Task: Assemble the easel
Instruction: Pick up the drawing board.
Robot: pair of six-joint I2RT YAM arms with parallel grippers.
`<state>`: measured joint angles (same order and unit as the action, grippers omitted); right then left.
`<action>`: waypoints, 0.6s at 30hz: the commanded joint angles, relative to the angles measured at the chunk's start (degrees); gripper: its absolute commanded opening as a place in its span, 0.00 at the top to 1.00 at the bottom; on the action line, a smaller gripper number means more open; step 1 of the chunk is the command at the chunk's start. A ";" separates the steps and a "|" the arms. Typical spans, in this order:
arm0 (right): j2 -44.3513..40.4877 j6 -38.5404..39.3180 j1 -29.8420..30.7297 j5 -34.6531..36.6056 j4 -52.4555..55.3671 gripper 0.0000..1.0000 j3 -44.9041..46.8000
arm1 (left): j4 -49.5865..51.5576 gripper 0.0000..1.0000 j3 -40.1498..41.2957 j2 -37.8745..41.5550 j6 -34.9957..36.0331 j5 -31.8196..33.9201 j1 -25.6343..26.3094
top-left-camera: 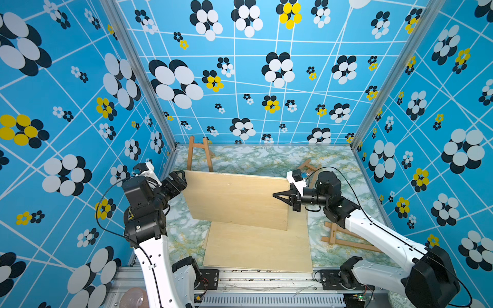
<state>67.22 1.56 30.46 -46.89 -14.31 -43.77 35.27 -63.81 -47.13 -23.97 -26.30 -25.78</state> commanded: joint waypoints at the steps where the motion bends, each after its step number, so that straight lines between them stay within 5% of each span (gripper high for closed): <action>1: 0.57 5.37 -1.19 4.69 7.25 1.00 -0.03 | 9.08 0.14 -7.13 -1.83 6.24 -1.28 1.48; 5: 3.05 7.65 -1.20 3.38 8.14 1.00 -0.31 | 10.60 0.17 -11.04 -2.91 17.60 -2.35 11.85; 10: 4.42 8.97 -0.98 2.43 10.56 1.00 -1.62 | 20.24 0.18 -22.82 -8.48 41.40 1.63 33.85; 18: 4.39 15.15 0.45 4.18 17.22 1.00 -3.81 | 37.87 0.21 -44.85 -24.55 62.57 7.86 48.05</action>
<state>70.02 9.23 30.52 -50.06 -10.79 -47.55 62.98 -103.63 -68.58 26.22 -22.11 19.51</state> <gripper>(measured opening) 0.108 0.790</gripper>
